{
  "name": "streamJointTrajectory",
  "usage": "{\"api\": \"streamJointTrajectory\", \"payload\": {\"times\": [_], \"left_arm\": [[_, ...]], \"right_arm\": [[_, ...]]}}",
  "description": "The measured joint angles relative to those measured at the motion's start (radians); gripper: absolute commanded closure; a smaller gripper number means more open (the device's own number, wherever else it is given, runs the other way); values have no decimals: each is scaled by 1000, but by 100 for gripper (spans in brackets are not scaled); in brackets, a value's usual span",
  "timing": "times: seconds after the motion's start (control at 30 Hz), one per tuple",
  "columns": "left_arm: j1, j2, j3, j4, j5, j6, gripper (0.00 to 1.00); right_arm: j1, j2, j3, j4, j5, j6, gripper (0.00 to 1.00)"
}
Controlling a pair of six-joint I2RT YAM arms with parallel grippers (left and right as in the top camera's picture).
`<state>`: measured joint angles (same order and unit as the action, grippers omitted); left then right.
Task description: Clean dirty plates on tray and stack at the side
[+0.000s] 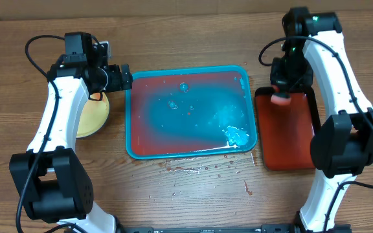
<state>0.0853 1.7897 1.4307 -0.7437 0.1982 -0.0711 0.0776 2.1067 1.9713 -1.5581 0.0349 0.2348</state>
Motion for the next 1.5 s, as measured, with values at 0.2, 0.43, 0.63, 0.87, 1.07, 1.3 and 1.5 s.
{"api": "streamJointTrajectory", "payload": {"times": [0.2,0.43,0.63,0.87,1.07,1.3,1.5], "left_arm": [[0,0,0,0,0,0,0],[0,0,0,0,0,20,0],[0,0,0,0,0,23,0],[0,0,0,-13,0,23,0],[0,0,0,-16,0,24,0],[0,-67,0,-55,-19,24,0],[0,-212,0,-94,-72,27,0]], "right_arm": [[-60,0,-247,149,6,-19,87],[-95,-10,-327,222,-8,-66,69],[-92,-32,-297,203,-26,-79,62],[-67,-117,-127,214,-85,-101,42],[-14,-197,17,241,-106,-108,29],[12,-202,31,271,-113,-109,20],[12,-202,31,319,-113,-109,9]]}}
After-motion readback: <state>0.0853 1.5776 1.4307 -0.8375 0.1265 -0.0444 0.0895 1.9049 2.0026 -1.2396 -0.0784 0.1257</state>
